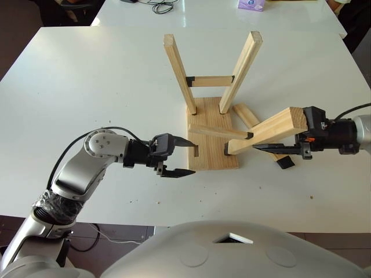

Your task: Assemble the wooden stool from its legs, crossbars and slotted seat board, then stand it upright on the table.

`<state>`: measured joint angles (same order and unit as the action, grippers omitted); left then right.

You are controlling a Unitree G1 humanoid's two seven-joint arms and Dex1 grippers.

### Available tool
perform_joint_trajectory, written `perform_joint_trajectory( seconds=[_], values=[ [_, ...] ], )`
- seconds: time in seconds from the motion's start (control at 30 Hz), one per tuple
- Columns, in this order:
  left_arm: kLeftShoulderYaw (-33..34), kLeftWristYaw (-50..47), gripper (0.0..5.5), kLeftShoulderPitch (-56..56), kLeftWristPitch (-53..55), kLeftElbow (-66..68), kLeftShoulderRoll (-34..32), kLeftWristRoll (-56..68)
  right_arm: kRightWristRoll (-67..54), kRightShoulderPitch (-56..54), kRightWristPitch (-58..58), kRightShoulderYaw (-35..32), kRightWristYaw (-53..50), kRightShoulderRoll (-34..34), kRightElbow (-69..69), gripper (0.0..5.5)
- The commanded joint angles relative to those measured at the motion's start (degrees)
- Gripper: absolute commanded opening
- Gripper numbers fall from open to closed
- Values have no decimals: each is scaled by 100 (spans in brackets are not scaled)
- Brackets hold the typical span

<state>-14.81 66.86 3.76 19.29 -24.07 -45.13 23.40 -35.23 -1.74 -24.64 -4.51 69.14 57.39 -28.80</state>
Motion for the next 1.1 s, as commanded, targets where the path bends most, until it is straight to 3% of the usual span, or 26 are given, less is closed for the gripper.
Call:
perform_joint_trajectory(
  seconds=[0.03,0.5,0.9,1.1],
  values=[
    [70,57,380,-31,23,-72,-112,-15,299,94,52,156,263,233,288,201],
    [53,4,380,-110,55,-178,-57,-24,448,-477,220,748,768,275,745,201],
    [44,154,380,-102,32,-152,-114,-24,108,-1095,-597,1249,1027,81,1256,201],
    [51,204,380,-82,28,-94,-140,-42,325,-548,-407,1424,709,-64,962,201]
  ],
)
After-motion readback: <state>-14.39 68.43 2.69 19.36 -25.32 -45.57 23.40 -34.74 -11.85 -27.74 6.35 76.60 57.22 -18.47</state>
